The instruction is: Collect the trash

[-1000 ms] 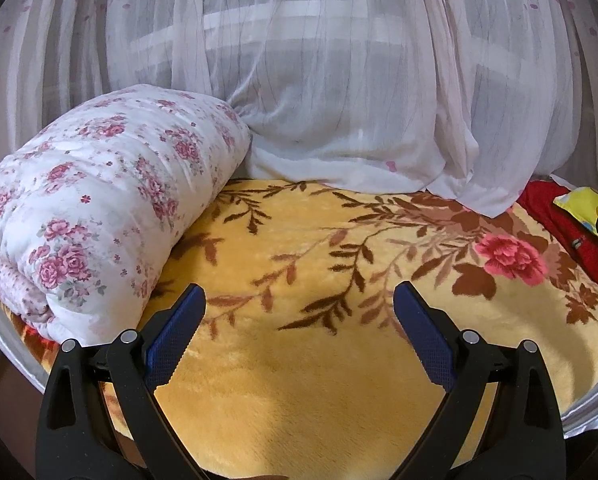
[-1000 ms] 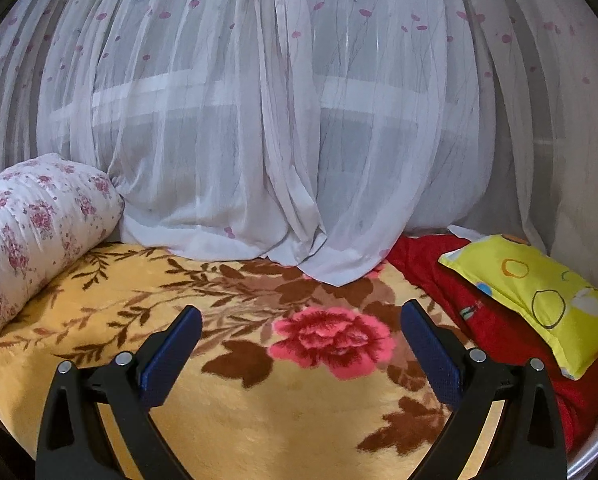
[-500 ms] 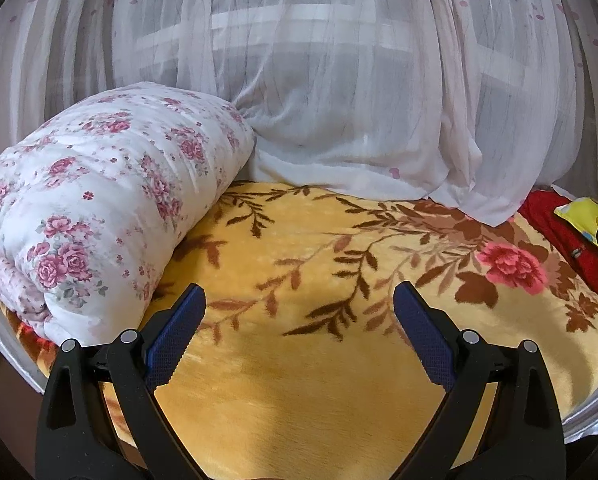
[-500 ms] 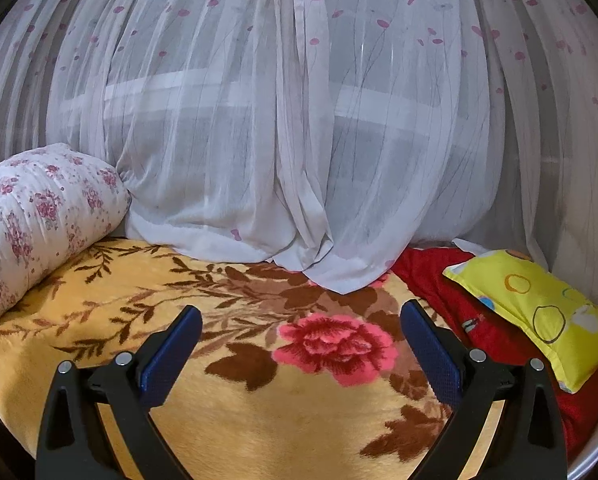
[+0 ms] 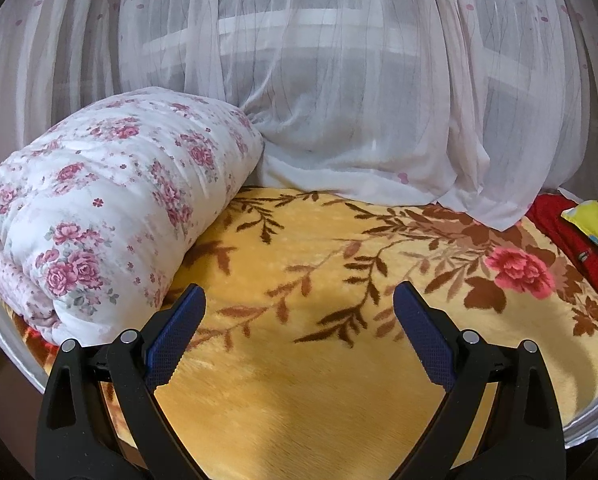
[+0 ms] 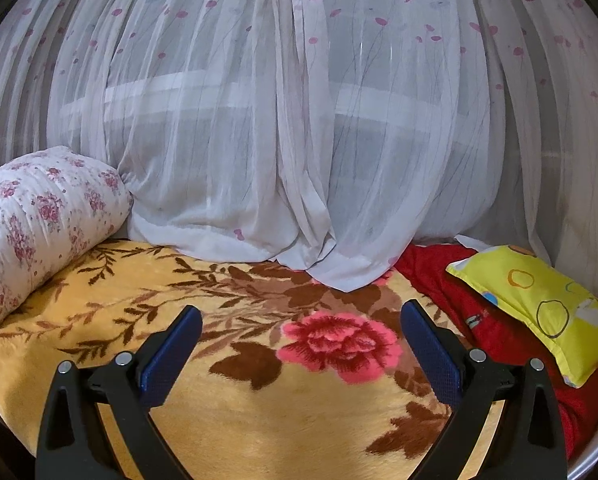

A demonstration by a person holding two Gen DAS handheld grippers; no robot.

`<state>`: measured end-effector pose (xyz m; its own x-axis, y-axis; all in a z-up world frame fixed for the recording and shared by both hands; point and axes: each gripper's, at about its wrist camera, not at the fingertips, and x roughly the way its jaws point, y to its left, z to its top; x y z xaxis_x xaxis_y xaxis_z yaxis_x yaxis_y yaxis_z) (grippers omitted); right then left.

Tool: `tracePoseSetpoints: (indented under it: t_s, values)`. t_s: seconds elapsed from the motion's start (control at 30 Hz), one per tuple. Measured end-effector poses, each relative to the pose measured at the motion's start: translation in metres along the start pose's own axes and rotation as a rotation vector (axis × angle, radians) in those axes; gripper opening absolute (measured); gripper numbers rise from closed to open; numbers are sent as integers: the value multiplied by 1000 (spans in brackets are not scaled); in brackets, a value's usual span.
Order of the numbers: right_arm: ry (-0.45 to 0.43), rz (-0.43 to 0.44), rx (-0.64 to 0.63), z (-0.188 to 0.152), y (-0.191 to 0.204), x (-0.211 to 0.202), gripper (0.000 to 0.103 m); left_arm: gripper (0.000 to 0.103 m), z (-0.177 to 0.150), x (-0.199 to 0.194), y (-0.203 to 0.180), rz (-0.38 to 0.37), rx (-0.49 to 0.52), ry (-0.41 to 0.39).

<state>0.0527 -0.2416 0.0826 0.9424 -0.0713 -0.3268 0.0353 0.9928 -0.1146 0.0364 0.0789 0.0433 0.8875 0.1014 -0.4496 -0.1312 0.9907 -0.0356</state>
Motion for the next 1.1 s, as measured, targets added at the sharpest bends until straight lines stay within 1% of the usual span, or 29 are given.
tracePoseSetpoints:
  t_s: [0.63,0.97,1.1]
  values:
    - [2,9,5,-2,0,0,98,92,6,3,1,5,8,-7]
    - [31,20,52,-5,-12,4,98,92,12,11,8,14,-18,-1]
    - [45,26,58,-13,-13,7,98,92,12,12,9,19,-18,-3]
